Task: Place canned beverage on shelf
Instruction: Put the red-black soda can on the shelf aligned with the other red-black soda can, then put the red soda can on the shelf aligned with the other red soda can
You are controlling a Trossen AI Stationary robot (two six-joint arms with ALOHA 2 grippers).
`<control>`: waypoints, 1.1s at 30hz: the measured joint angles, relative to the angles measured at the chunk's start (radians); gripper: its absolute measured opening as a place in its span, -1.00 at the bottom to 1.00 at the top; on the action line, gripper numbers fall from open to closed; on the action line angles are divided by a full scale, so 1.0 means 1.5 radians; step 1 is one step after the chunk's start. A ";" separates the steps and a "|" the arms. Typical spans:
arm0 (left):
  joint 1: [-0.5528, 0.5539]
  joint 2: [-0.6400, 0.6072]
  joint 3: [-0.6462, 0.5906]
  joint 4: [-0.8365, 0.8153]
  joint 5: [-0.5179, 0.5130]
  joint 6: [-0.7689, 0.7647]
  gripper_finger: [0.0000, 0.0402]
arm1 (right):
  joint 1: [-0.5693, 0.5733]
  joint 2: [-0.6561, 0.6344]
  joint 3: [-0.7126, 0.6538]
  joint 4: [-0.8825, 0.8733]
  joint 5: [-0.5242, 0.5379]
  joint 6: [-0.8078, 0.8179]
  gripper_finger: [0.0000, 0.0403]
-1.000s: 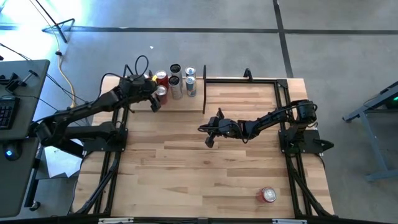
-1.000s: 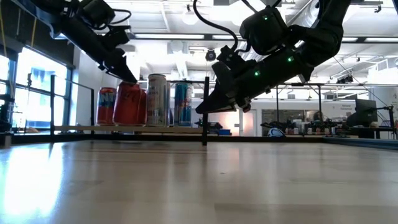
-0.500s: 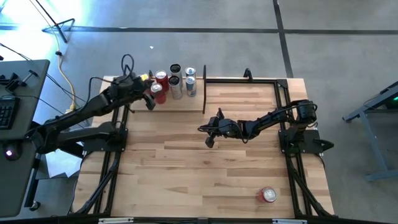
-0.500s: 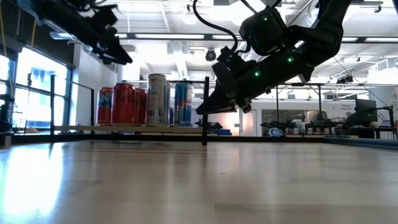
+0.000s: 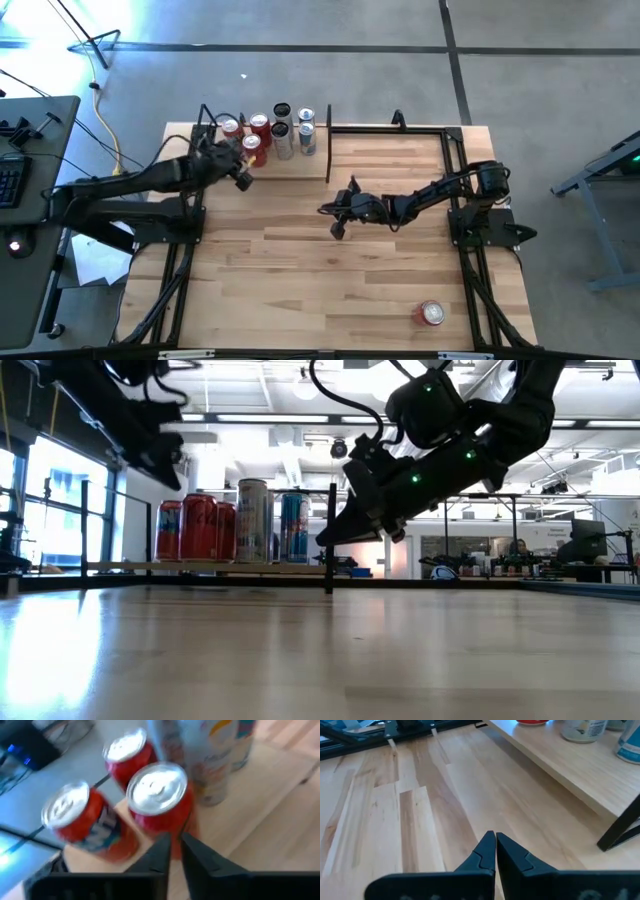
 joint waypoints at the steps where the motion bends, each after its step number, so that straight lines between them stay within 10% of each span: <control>1: -0.005 0.013 0.000 -0.008 -0.013 -0.019 -0.89 | 0.002 0.000 0.000 0.000 0.000 -0.002 -1.00; 9: -0.006 0.129 0.000 -0.024 -0.132 -0.142 -0.93 | 0.016 0.000 0.000 -0.003 0.000 -0.005 -1.00; 33: 0.006 0.148 0.000 0.055 -0.098 -0.096 -1.00 | 0.024 -0.002 0.000 -0.019 0.002 -0.018 -1.00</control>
